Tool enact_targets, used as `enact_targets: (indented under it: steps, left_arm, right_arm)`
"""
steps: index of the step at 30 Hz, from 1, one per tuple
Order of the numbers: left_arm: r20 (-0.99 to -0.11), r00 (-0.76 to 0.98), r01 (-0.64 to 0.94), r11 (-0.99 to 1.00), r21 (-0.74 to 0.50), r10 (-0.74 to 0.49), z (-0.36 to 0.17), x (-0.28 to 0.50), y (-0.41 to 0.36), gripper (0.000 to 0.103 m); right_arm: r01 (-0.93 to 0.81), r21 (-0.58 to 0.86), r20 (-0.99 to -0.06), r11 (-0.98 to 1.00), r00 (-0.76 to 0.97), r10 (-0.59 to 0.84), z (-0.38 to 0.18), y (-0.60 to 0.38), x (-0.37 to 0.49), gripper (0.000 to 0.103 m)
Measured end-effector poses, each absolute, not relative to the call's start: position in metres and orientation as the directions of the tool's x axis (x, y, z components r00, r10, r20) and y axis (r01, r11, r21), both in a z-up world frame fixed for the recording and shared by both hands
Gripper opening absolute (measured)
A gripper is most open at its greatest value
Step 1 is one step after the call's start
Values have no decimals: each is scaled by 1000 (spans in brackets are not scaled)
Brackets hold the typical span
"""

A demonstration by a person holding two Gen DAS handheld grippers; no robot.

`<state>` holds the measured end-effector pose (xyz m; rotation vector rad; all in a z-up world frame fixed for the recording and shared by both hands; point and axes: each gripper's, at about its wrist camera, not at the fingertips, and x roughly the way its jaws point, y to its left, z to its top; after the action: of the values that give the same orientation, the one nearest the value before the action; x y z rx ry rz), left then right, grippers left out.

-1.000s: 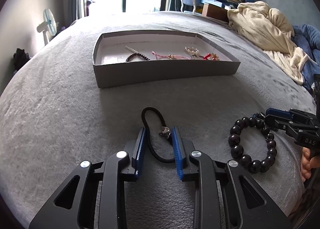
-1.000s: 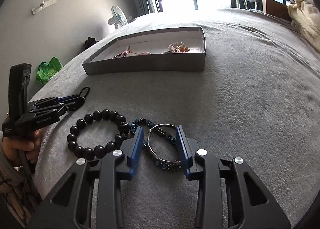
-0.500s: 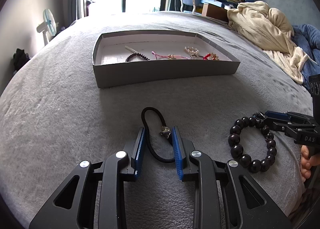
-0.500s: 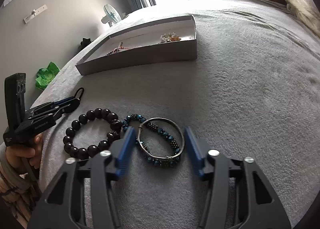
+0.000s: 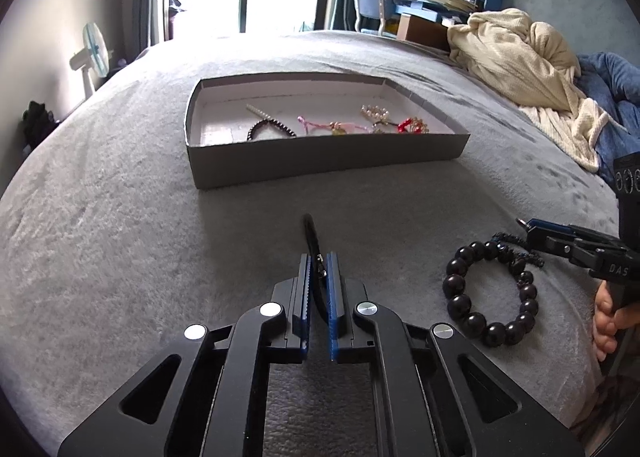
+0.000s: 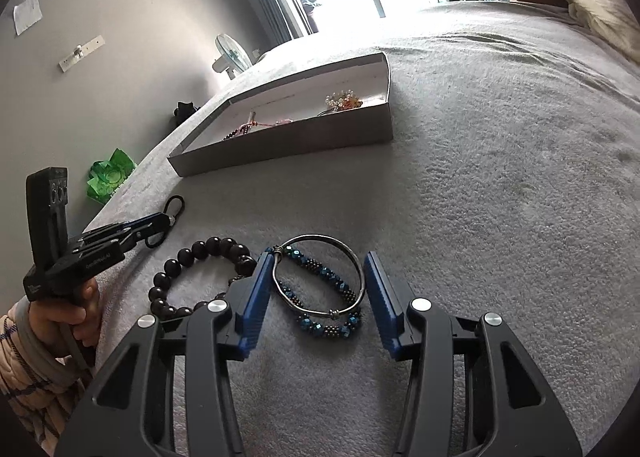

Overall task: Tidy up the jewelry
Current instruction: 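Close right tool on silver bangle while left tool lifts the hair tie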

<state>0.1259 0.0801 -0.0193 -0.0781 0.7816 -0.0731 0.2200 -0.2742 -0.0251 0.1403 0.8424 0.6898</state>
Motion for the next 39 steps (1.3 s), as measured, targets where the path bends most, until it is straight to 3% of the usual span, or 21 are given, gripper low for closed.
enact_targets:
  steps: [39]
  left_arm:
    - [-622,780,43,998,-50,-65,41,139,87,5]
  right_arm:
    - [-547,291,-617,785,520,591,9,-257,231,46]
